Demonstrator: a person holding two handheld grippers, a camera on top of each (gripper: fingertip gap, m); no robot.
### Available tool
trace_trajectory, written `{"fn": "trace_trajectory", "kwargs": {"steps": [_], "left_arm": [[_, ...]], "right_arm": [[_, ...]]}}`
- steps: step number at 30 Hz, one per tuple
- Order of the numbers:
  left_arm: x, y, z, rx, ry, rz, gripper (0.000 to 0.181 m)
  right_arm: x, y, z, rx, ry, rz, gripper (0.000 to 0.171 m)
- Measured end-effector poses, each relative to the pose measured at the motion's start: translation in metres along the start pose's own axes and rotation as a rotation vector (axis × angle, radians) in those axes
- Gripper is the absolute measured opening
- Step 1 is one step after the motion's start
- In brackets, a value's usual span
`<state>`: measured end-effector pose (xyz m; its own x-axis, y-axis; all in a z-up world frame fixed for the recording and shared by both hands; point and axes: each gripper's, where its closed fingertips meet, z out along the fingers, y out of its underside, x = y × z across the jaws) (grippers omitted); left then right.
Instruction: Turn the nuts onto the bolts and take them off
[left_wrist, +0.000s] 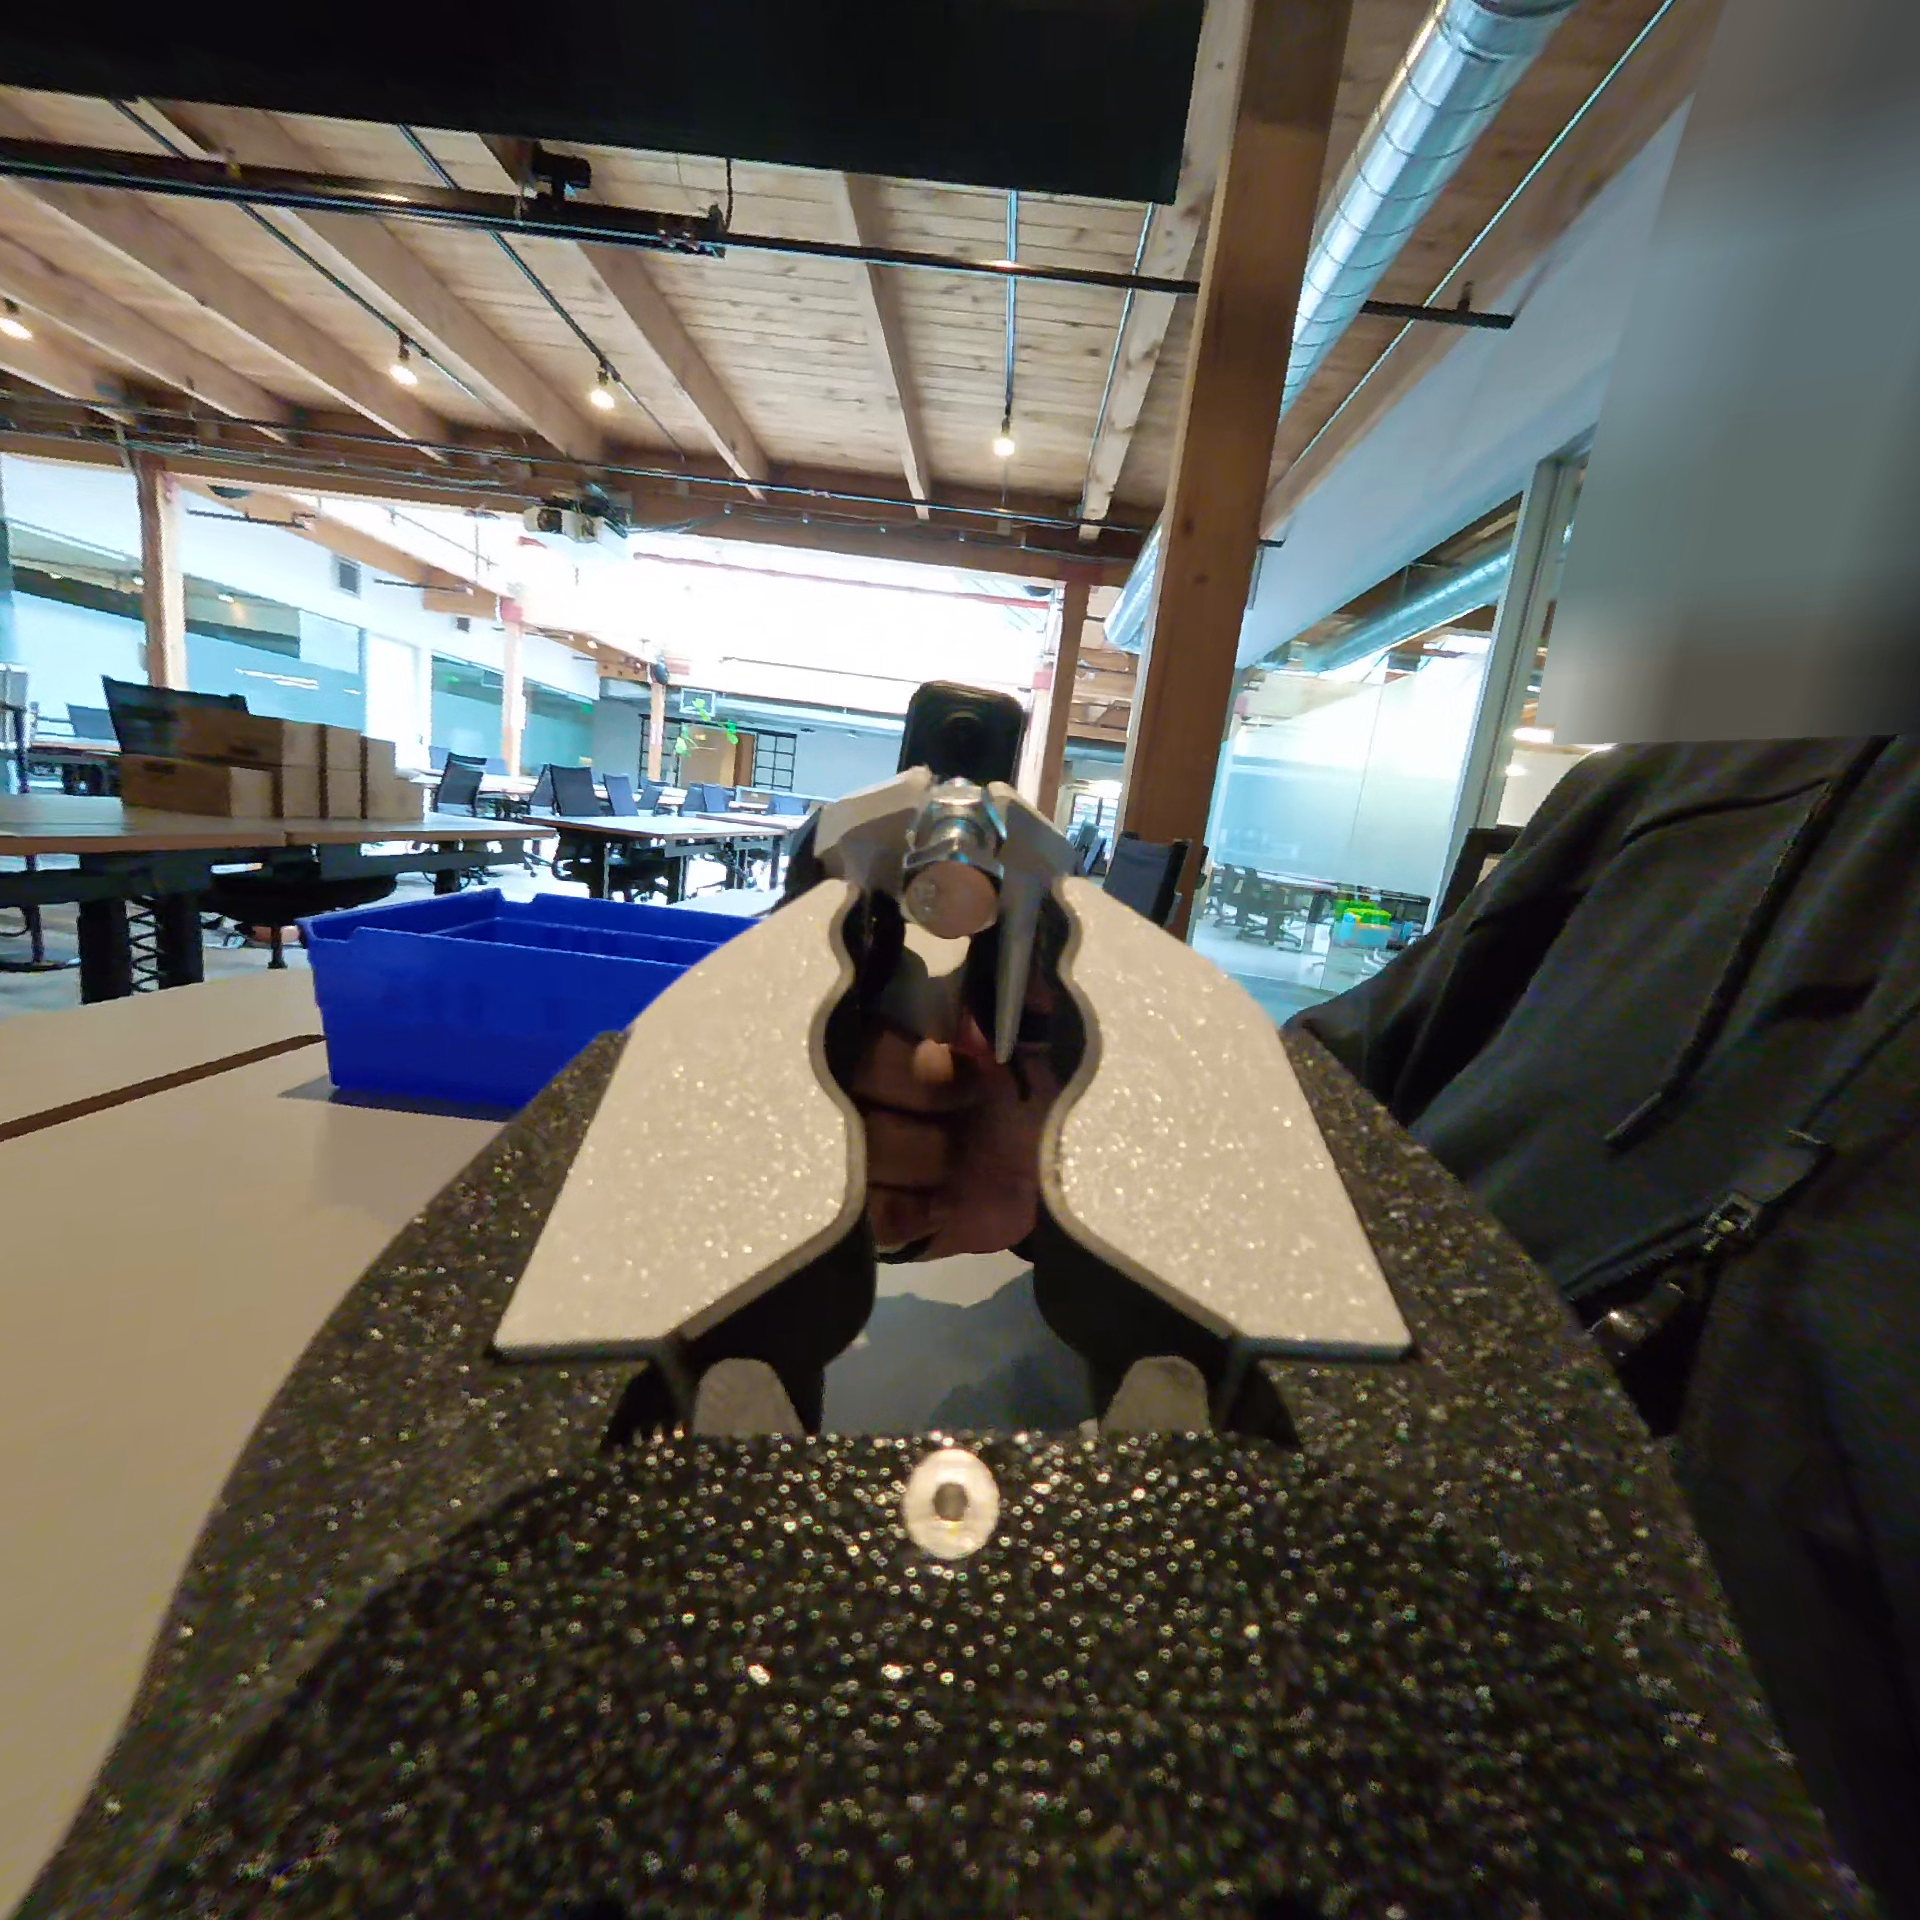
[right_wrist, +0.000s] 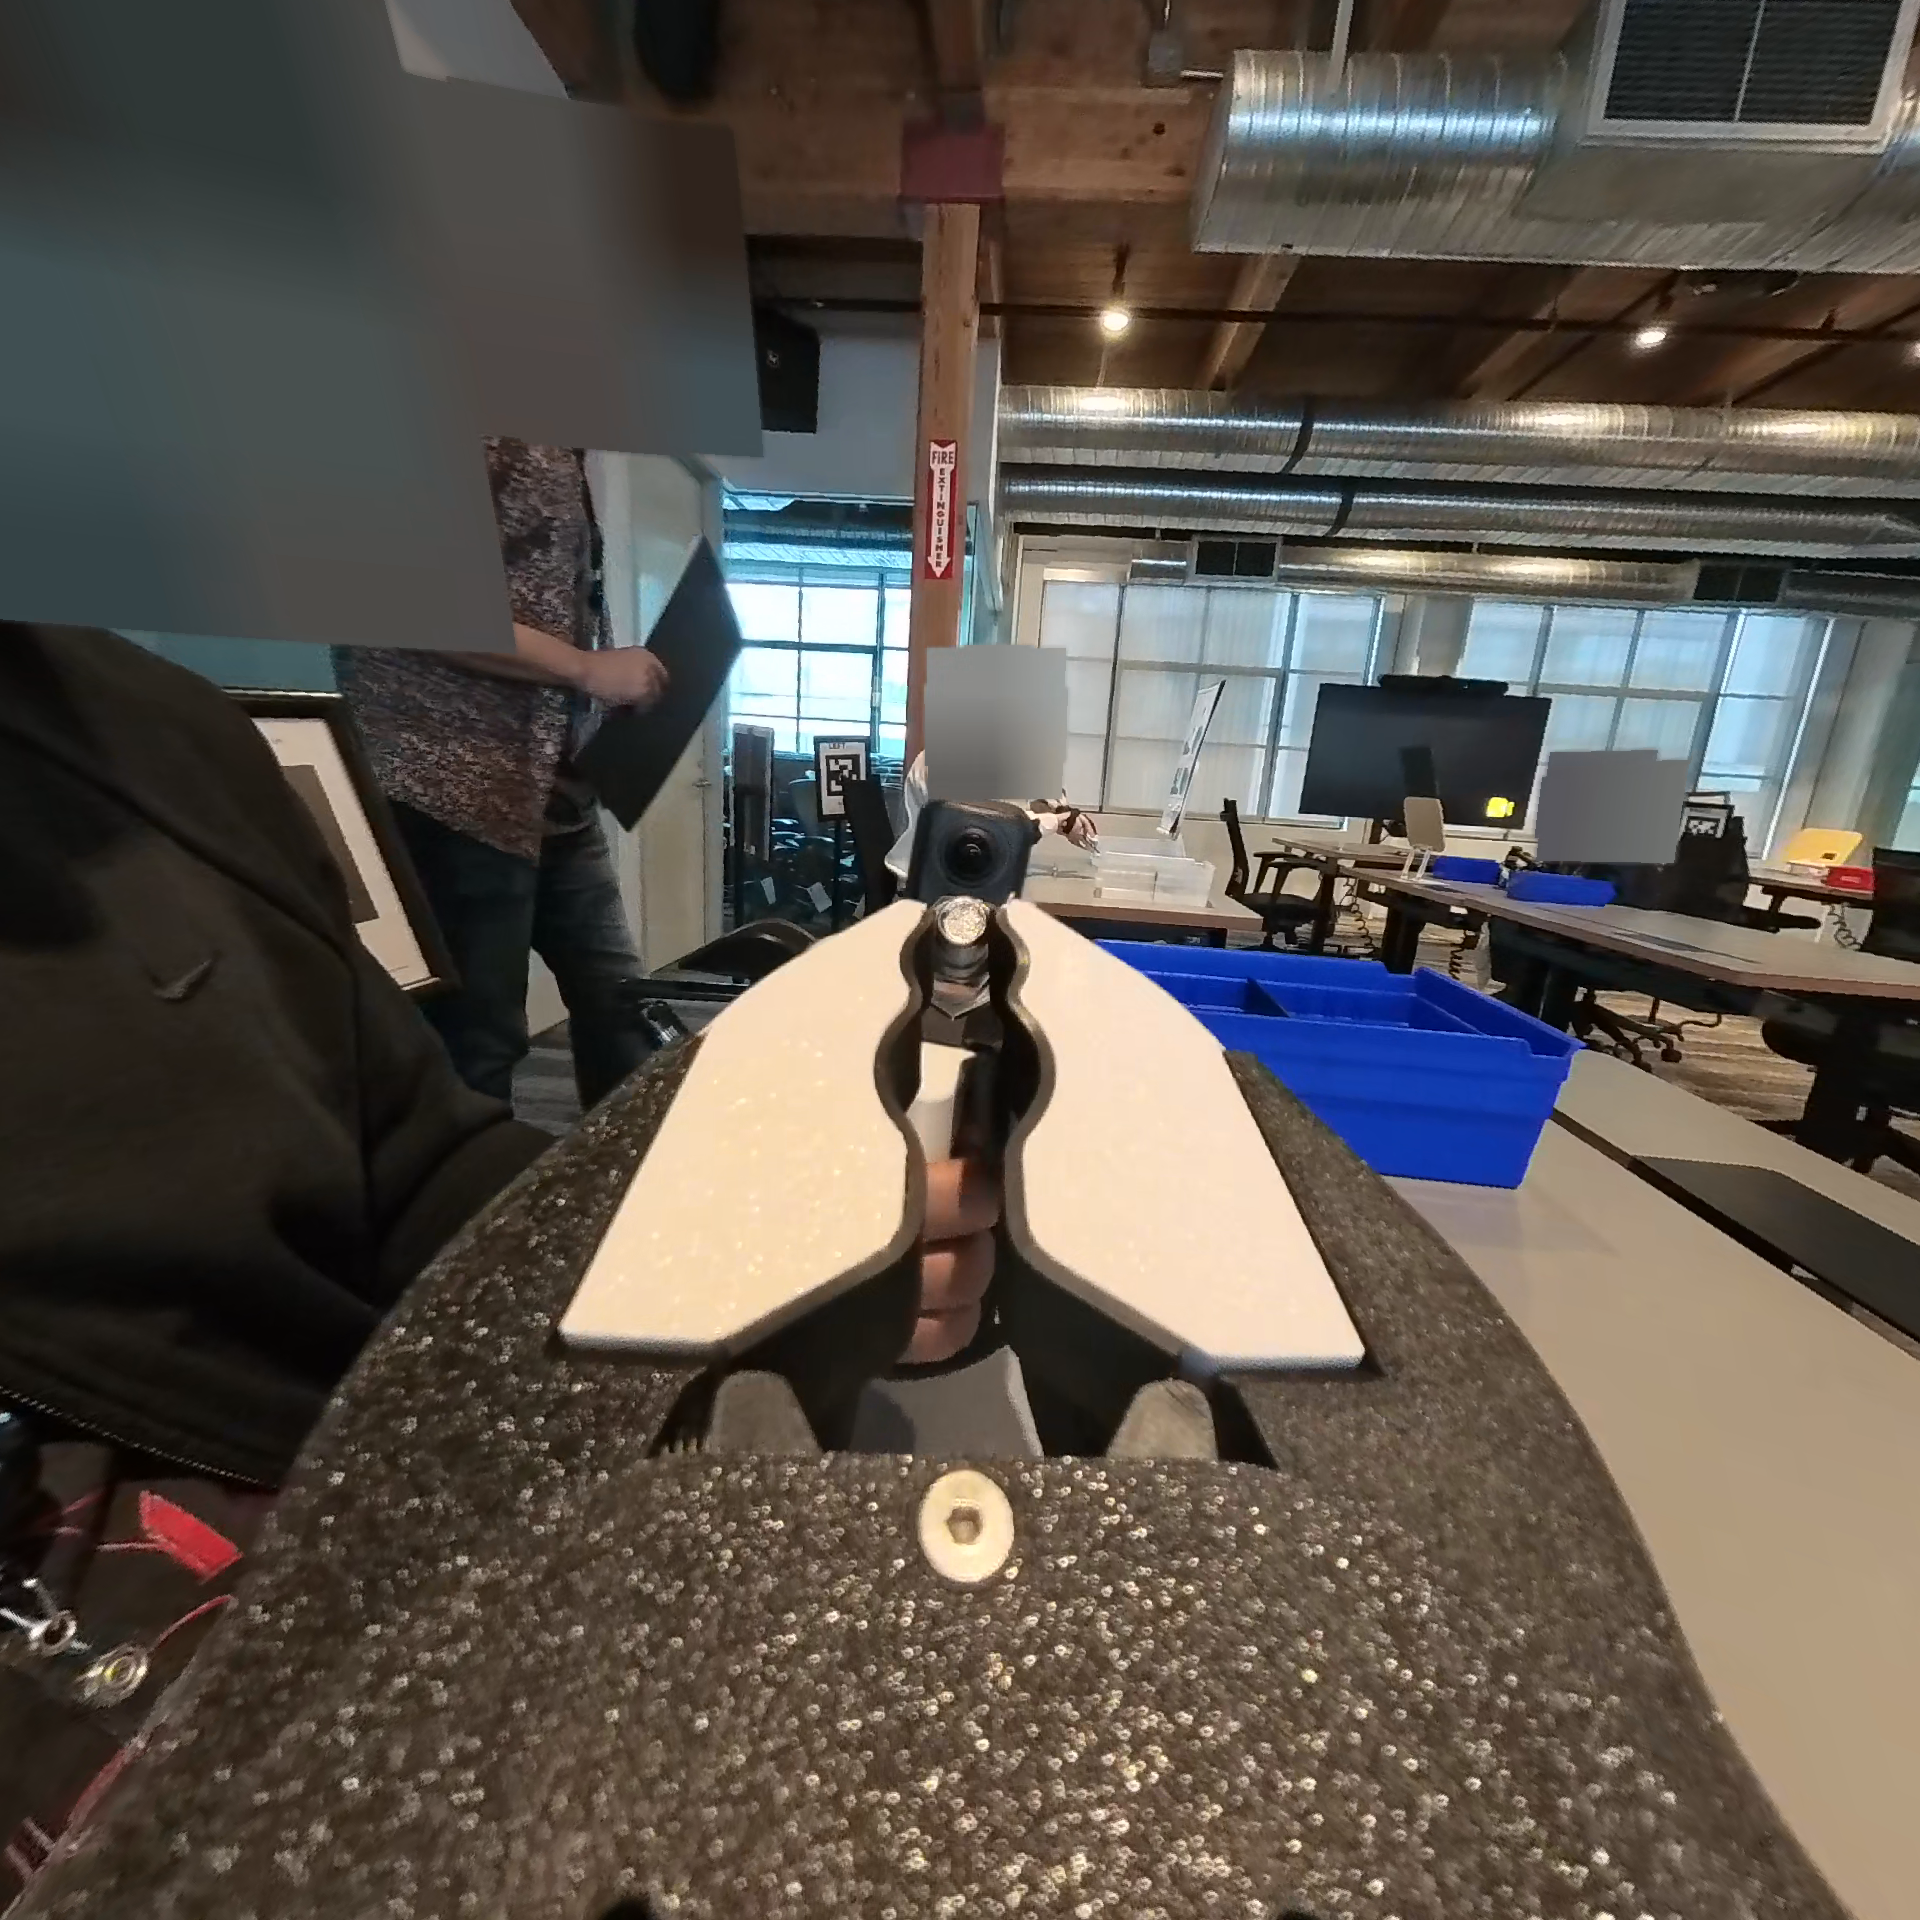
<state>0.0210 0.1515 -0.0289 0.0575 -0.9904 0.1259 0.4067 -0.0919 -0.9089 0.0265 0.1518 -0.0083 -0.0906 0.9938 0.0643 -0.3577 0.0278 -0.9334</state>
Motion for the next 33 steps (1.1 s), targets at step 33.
{"fn": "trace_trajectory", "kwargs": {"steps": [33], "left_arm": [[0.004, 0.002, -0.006, -0.161, -0.102, 0.308, 0.017]], "right_arm": [[-0.011, 0.012, 0.005, -0.126, -0.015, -0.191, 0.026]]}}
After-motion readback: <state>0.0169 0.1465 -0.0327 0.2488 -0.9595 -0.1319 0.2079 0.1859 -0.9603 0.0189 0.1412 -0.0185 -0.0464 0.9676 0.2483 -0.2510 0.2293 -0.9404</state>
